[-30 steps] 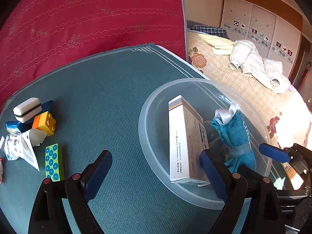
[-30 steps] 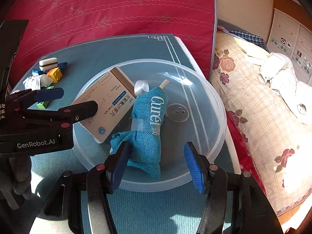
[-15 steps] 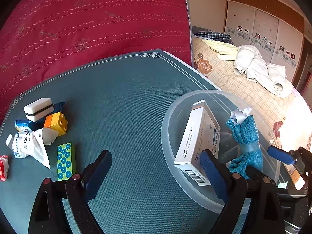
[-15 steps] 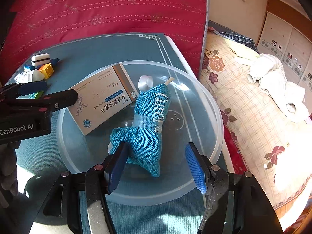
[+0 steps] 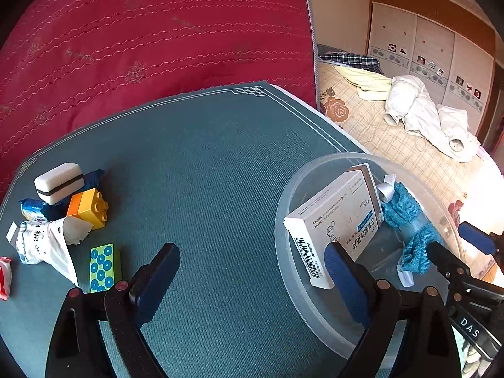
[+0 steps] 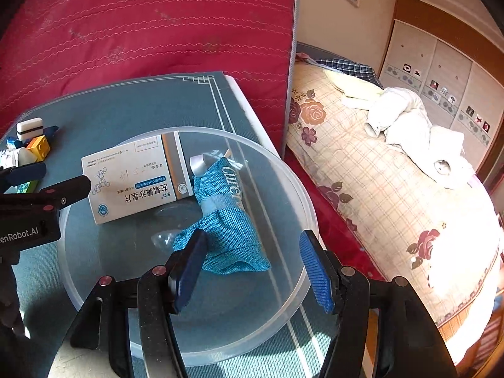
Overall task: Organize objects
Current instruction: 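Carry the white medicine box with the left tool into the clear bowl and release, then grasp the red Balloon glue packet with the left tool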
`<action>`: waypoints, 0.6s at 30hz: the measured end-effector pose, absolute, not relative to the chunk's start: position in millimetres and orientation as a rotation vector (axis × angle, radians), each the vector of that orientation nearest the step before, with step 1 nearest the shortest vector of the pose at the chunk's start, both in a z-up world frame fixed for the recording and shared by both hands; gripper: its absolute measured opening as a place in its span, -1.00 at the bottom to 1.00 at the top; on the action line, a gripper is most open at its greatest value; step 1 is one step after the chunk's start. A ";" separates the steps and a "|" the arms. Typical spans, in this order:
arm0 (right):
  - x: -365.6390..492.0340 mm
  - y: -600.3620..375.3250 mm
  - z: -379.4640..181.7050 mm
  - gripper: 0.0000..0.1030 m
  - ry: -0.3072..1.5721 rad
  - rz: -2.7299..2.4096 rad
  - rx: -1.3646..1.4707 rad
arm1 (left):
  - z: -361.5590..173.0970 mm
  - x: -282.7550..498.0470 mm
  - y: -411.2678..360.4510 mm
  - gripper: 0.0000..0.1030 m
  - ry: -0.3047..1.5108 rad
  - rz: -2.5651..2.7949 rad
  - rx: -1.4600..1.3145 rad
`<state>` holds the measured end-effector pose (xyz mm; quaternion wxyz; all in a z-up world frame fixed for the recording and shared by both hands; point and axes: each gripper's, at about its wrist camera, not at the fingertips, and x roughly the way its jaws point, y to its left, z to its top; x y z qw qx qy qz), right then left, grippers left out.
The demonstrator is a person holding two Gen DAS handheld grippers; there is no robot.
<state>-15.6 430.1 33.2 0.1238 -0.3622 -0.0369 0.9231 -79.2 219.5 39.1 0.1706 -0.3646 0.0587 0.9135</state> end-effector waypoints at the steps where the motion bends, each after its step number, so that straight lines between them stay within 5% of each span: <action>1: -14.5 429.1 35.9 0.20 -0.097 2.696 -1.038 | 41.9 -77.9 217.2 0.86 0.169 2.600 -1.021; 18: -8.7 354.8 54.3 0.21 0.022 2.998 -1.003 | 57.5 -64.6 149.3 0.98 0.129 2.710 -0.988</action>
